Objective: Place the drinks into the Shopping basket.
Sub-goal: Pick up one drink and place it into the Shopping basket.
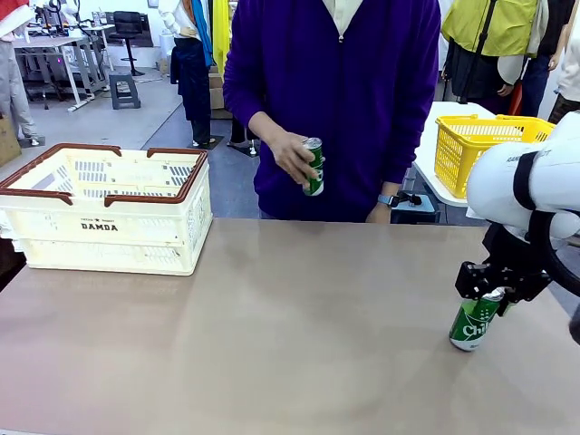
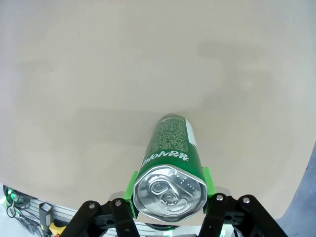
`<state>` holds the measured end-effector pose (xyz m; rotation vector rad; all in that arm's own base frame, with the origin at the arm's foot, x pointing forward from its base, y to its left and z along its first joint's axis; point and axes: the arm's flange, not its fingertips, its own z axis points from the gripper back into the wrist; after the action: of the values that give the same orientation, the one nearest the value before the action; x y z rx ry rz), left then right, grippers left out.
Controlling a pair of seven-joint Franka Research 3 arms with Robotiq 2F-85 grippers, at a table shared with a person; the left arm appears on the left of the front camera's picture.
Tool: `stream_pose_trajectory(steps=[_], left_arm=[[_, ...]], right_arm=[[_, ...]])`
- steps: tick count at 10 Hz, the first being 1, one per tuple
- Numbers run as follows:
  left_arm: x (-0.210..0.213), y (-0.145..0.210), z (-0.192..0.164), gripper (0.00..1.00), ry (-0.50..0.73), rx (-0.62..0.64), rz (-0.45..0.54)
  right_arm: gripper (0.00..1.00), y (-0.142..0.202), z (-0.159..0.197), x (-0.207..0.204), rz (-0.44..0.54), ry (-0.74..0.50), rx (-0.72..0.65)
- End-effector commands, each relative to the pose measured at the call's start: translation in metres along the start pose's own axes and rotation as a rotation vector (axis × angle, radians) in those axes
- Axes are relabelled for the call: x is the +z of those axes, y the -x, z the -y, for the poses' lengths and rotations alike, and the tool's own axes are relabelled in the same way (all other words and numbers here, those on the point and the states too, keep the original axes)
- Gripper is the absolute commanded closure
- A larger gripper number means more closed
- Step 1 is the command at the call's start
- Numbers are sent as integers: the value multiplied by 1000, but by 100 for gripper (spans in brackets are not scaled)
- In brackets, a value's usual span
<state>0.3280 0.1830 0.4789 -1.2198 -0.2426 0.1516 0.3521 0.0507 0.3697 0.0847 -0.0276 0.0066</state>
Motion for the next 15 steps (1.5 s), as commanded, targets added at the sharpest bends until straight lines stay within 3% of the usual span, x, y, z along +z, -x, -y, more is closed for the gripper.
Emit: stream_pose_trajectory(steps=[1,3,5,7,10,11,12,15], left_arm=[[1,1,3,0,24,5,6],[1,1,3,0,24,5,6],[1,1,3,0,24,5,6],[1,1,3,0,24,5,6],[1,1,3,0,24,5,6],[1,1,3,0,24,5,6],[1,1,3,0,24,5,6],[1,1,3,0,24,5,6]], right_arm=[[100,18,11,17,71,-44,-2],[100,29,1,76,178,-127,117],[100,42,-37,112,281,-190,287],[100,45,-90,121,283,-319,544],[100,52,-206,101,239,-272,856],[100,57,-227,92,233,-241,891],[100,54,-210,92,222,-244,862],[100,50,-104,99,235,-243,616]])
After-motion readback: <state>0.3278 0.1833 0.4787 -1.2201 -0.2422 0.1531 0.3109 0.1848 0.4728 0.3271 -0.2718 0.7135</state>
